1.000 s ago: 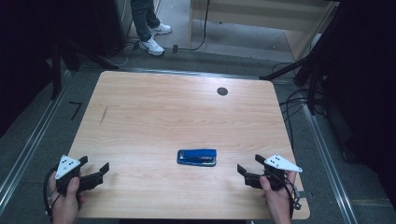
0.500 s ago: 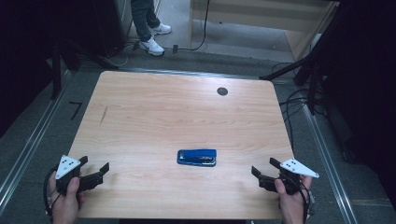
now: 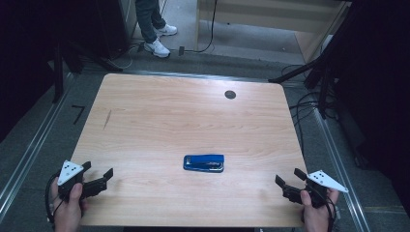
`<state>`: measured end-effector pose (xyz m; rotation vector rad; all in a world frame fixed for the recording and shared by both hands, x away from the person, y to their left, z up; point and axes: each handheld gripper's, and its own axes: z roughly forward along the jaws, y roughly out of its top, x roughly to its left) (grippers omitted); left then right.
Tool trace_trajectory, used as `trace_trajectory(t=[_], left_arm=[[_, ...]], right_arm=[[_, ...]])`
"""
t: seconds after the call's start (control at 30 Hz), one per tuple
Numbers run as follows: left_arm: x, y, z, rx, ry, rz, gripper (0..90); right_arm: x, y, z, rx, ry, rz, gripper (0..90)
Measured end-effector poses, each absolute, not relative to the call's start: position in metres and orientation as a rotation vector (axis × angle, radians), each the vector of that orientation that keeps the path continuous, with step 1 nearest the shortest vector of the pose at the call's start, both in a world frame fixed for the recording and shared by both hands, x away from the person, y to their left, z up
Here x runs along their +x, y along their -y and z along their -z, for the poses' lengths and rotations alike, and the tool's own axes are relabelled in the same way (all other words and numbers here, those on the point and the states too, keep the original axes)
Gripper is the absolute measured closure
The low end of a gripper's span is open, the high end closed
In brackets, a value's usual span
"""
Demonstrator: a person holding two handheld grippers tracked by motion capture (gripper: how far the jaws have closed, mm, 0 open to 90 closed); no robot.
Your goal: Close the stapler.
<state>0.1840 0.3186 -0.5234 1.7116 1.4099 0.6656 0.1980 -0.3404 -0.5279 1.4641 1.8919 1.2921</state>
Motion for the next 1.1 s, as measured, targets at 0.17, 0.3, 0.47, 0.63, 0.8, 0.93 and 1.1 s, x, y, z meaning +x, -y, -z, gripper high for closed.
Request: trace_trajectory(t=[0.17,0.3,0.47,0.63,0.8,0.93,1.1], left_arm=[[0.184,-0.319,0.523,1.715,-1.401,-0.666,14.6],[0.184,-0.320,0.523,1.707,-1.399,-0.662,14.6],[0.184,-0.320,0.523,1.703,-1.393,-0.661,14.6],[0.185,-0.320,0.523,1.705,-1.399,-0.657,14.6],[0.185,-0.321,0.523,1.703,-1.406,-0.654,14.5],[0.185,-0.321,0.523,1.702,-1.411,-0.657,14.6],[0.185,-0.320,0.523,1.706,-1.408,-0.658,14.6]], right_arm=[[0.193,0.354,0.533,1.494,-1.876,-1.285,13.7],[0.187,0.365,0.535,1.517,-1.848,-1.289,13.9],[0.179,0.377,0.538,1.514,-1.799,-1.271,16.3],[0.175,0.386,0.542,1.532,-1.760,-1.286,16.7],[0.174,0.387,0.545,1.537,-1.772,-1.267,16.6],[0.173,0.388,0.545,1.538,-1.771,-1.274,16.7],[0.174,0.385,0.545,1.529,-1.788,-1.267,14.7]])
